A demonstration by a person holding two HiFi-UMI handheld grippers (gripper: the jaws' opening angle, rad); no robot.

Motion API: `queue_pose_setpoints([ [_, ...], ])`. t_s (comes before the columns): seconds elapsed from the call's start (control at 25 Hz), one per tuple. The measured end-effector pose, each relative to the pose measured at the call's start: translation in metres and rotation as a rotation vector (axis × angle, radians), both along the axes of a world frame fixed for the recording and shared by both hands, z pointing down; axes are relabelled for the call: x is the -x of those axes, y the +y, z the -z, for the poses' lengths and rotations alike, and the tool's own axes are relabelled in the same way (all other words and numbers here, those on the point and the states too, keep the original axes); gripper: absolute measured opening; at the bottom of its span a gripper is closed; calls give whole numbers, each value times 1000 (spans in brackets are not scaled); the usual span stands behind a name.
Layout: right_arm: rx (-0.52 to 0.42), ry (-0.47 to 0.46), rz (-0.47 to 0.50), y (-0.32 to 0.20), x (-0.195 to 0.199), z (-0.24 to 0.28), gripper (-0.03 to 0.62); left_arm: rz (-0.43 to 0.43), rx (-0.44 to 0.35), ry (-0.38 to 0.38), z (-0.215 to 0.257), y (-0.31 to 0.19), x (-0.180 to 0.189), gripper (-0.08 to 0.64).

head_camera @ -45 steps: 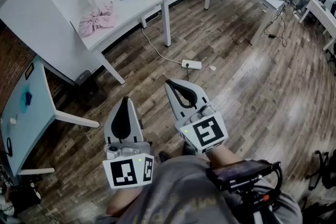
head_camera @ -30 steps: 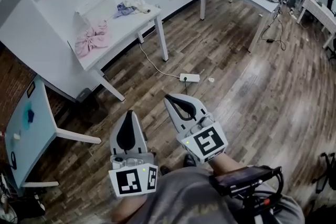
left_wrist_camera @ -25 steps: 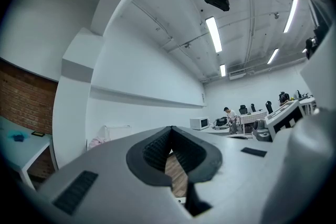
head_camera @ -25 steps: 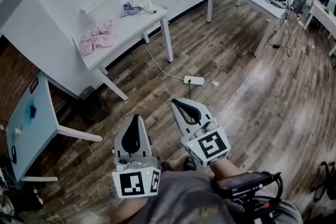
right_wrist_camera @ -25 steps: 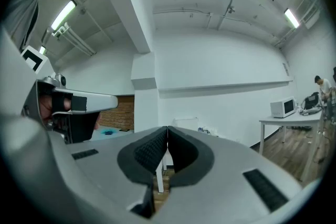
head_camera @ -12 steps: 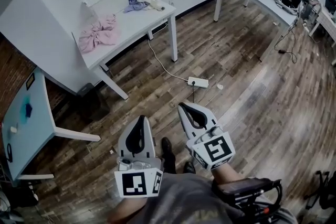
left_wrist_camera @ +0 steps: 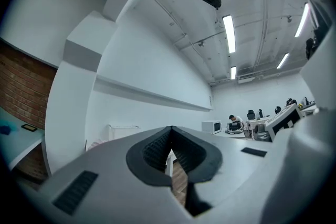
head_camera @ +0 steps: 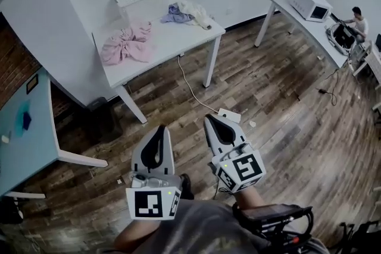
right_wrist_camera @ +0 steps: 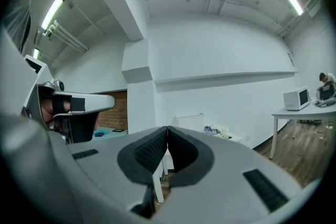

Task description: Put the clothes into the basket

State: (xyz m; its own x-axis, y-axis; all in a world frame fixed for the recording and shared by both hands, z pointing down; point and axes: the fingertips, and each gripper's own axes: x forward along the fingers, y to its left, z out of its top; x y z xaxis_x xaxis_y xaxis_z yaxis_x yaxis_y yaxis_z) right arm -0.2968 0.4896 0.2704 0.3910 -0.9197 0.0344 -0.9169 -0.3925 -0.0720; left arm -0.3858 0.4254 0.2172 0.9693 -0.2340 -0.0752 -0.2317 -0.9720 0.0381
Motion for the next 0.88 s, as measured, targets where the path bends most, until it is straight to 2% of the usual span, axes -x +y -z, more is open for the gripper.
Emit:
queue_pose_setpoints([
  [0.28, -8, 62, 47, -63, -15, 23, 8, 11, 9, 68, 12, -53, -16, 8],
  [0.6, 15, 49, -9, -69, -47, 12, 8, -23, 57, 41, -4, -70, -45, 8],
  [0.88, 17, 17, -60, -70, -86, -1, 8, -39, 56, -5, -20, -80, -74, 8],
])
